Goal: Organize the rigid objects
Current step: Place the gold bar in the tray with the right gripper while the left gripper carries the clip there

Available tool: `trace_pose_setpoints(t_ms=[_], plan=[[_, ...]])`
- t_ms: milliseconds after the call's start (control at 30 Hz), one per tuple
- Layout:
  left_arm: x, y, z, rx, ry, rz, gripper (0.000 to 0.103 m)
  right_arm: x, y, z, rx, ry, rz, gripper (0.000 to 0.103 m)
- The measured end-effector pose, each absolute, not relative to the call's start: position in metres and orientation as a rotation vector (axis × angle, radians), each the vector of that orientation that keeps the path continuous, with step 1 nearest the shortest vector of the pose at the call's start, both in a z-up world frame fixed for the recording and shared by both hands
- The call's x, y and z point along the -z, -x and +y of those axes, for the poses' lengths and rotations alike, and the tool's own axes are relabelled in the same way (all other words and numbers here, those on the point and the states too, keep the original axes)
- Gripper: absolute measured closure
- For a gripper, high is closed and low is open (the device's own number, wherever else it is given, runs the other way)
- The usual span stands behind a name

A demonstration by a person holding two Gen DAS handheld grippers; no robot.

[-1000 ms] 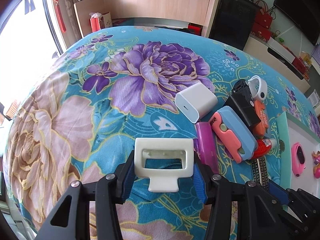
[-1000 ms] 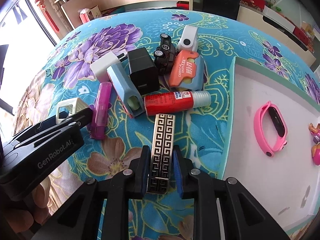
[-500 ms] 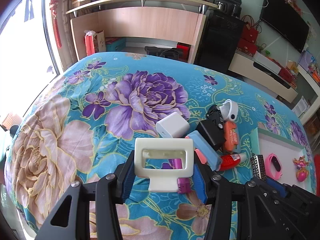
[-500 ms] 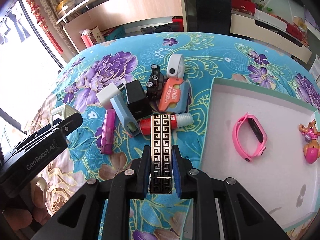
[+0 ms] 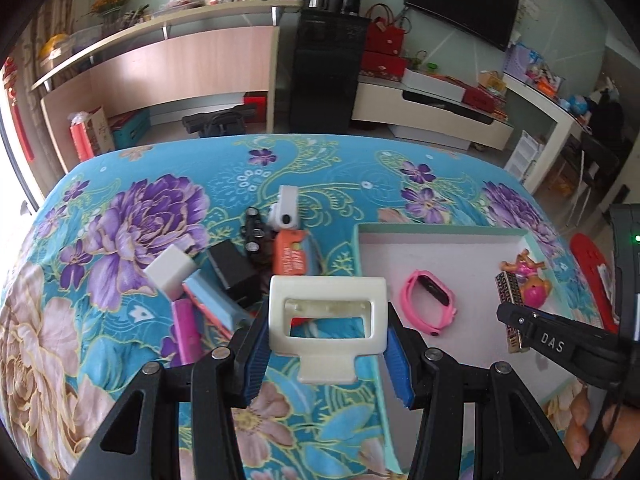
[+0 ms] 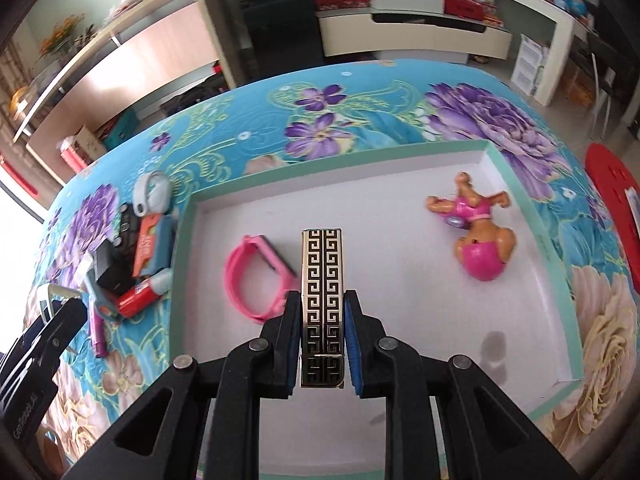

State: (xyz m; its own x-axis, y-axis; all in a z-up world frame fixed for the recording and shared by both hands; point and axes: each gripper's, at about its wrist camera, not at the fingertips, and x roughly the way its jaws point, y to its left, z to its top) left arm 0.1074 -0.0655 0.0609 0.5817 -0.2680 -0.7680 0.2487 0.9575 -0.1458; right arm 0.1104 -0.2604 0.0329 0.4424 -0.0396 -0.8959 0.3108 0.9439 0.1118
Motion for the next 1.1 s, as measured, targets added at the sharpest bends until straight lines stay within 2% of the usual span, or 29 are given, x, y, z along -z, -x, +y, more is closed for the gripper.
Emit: trace_pose_setpoints(t_ms=[333,633,767,933,1033,1100], plan=[[-0.041,-0.095,-0.141,0.461,-0.113,0.961,0.049,-0.033,-0.091,-0.309,0.321,-0.367,1.093,0.082],[-0.026,-0.096,-0.154,0.444,-0.164,1.004,0.049,-0.013,-0.096,-0.310,0.304,-0.384,1.166,0.081],[-0.026,-0.097,-0.152,0.431,-0.162,1.004,0.040,-0.015,-0.095,-0.310,0.292,-0.393,1.154,0.081],[-0.037,-0.095,-0.146,0.435,-0.143,0.977,0.040,-0.025,-0.094,-0.308,0.276,-0.389,1.113,0.081],[-0.042,-0.097,-0.138,0.411,-0.126,0.964,0.031,-0.031,-0.094,-0.305,0.264,-0.381,1.088,0.080],[-0.046,-0.099,-0.130,0.387,-0.109,0.955,0.029,-0.033,-0.095,-0.303,0.259,-0.374,1.081,0.074]])
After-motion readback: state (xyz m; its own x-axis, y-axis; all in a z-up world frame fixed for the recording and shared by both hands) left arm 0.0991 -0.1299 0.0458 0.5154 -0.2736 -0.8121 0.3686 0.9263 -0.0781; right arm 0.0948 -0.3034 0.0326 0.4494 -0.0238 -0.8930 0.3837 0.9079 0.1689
